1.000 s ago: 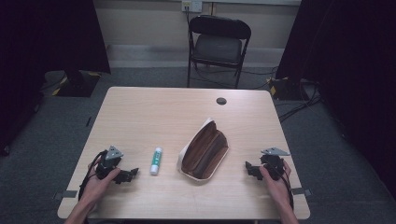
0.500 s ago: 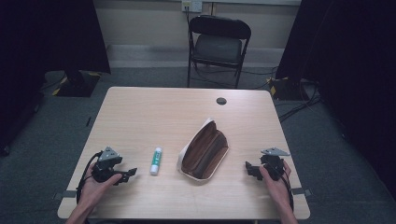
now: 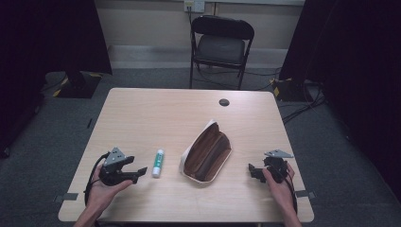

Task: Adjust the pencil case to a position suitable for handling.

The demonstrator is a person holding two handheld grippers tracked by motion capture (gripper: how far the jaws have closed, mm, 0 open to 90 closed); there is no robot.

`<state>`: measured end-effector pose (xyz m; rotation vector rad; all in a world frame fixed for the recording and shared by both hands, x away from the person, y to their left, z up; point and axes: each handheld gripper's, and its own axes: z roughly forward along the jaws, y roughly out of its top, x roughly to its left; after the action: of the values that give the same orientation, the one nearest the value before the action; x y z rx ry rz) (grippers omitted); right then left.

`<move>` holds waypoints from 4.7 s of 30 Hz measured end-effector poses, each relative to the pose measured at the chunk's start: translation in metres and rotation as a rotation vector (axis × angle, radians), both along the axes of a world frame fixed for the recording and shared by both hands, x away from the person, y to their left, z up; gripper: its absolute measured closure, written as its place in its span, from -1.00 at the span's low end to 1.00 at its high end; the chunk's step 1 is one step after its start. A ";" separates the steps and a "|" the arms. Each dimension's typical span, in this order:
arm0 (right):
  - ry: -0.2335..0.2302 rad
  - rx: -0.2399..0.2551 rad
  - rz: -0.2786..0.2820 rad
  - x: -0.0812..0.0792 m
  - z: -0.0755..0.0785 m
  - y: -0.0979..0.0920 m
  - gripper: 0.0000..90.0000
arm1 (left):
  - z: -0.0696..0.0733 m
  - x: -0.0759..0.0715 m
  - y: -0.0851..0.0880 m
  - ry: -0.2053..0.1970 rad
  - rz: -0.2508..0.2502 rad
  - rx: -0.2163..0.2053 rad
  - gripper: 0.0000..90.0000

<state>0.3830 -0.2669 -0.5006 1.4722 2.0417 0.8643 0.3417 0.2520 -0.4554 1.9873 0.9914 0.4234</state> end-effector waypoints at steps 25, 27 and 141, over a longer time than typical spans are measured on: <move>0.002 0.000 -0.002 0.000 0.000 0.000 -0.87 | 0.037 0.011 -0.082 -0.014 -0.186 -0.090 0.27; 0.001 -0.001 -0.001 0.000 0.000 0.000 -0.87 | 0.037 0.013 -0.087 -0.014 -0.194 -0.094 0.19; 0.002 -0.001 0.001 0.001 0.000 0.000 -0.88 | 0.019 0.060 -0.089 0.004 -0.160 -0.117 0.31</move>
<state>0.3835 -0.2669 -0.5006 1.4724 2.0438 0.8625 0.4021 0.1627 -0.4364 1.9454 0.8328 0.2669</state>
